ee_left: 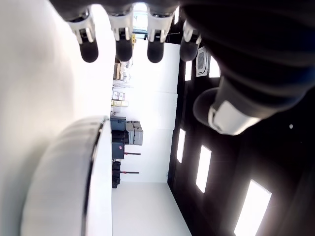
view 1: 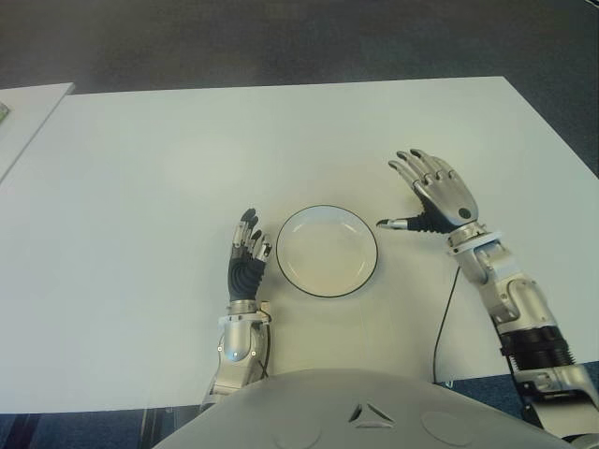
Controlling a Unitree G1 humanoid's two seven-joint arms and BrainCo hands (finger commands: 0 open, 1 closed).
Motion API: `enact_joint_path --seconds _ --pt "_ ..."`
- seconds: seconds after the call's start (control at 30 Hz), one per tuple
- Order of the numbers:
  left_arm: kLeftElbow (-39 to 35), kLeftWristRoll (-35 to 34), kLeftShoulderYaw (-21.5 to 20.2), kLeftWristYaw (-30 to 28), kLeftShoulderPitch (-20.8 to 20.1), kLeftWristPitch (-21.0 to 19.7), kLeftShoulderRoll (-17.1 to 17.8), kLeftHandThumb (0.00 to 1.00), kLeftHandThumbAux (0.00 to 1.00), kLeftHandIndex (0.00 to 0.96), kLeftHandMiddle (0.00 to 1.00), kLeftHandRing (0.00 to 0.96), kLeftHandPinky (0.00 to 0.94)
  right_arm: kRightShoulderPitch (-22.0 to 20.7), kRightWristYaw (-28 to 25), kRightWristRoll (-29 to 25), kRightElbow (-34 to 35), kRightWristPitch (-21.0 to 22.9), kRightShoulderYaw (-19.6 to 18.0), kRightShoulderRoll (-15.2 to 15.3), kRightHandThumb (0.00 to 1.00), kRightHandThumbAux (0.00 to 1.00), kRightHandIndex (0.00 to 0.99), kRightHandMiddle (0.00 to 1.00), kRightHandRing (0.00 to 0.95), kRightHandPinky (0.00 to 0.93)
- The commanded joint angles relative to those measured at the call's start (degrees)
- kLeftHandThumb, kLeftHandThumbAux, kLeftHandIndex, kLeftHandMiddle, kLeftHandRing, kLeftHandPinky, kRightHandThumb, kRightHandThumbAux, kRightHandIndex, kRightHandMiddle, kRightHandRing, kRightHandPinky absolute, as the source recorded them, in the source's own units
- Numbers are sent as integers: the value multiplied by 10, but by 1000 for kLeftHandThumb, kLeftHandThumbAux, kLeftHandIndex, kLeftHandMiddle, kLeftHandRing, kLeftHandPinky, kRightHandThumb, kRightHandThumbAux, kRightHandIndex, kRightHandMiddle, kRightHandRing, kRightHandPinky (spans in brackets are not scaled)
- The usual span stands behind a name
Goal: Put the apples into the plate.
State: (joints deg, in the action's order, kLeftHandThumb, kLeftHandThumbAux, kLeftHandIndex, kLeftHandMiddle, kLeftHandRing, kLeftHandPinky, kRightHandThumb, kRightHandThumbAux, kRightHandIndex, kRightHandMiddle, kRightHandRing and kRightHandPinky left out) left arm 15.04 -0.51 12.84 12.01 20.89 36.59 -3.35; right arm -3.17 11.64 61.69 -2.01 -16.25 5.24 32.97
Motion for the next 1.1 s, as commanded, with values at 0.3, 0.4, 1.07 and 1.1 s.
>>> enact_joint_path --seconds 0.3,0.4,1.07,1.1 --pt "50 -16 12 8 16 0 -77 122 575 46 47 25 36 -52 -53 -23 -91 -5 24 103 315 180 0 0 0 0" --pt "51 -20 11 5 16 1 -76 122 572 49 49 26 33 -70 -55 -25 -125 -6 35 112 304 175 0 0 0 0" --pt "47 -28 4 1 19 -6 -68 136 574 46 41 19 32 -170 -26 -48 -292 -16 92 133 275 148 0 0 0 0" --pt "48 -29 4 0 18 -5 -68 140 576 47 42 20 32 -174 -26 -49 -297 -16 94 133 275 147 0 0 0 0"
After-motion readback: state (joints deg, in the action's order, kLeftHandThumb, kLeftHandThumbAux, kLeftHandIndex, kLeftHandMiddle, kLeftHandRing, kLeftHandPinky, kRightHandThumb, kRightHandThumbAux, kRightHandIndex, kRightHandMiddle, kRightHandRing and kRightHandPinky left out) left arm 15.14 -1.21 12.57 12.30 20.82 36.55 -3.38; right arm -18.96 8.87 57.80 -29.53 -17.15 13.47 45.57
